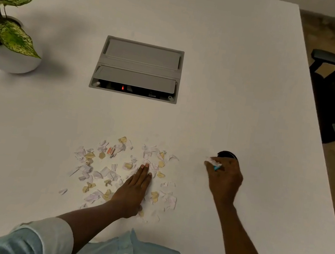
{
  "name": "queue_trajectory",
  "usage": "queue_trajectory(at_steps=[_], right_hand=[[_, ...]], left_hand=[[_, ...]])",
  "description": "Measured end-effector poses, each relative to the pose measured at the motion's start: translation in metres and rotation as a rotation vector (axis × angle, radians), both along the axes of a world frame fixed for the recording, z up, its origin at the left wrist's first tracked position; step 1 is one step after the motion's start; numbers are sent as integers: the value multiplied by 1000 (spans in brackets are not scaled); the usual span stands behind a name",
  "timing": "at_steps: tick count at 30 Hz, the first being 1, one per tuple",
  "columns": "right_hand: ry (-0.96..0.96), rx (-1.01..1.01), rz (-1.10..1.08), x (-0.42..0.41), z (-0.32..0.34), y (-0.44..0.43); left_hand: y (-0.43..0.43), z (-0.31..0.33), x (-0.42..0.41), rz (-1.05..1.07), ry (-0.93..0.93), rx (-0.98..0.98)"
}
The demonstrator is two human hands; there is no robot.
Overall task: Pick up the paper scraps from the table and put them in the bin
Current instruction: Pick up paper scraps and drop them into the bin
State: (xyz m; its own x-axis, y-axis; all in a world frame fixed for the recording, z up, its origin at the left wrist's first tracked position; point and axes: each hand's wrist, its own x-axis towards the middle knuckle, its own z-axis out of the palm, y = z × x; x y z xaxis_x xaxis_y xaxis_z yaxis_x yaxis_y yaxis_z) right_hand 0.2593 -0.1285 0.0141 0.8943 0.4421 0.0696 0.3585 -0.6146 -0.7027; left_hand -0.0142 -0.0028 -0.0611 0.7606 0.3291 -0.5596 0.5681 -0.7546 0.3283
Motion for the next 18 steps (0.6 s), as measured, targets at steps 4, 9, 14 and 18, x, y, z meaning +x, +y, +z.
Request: queue_trajectory(at_steps=[4,9,14,18], right_hand=[[-24,-121,-109,32,5,-12],[32,-351,4,45,3,-15],[-61,-401,-44,35,7,-14],[-152,-230,39,5,7,-8]], left_hand=[[-1,2,0,-4,-1,7],[0,5,2,-3,0,3],[0,7,1,0,-9,5],[0,5,1,3,-17,4]])
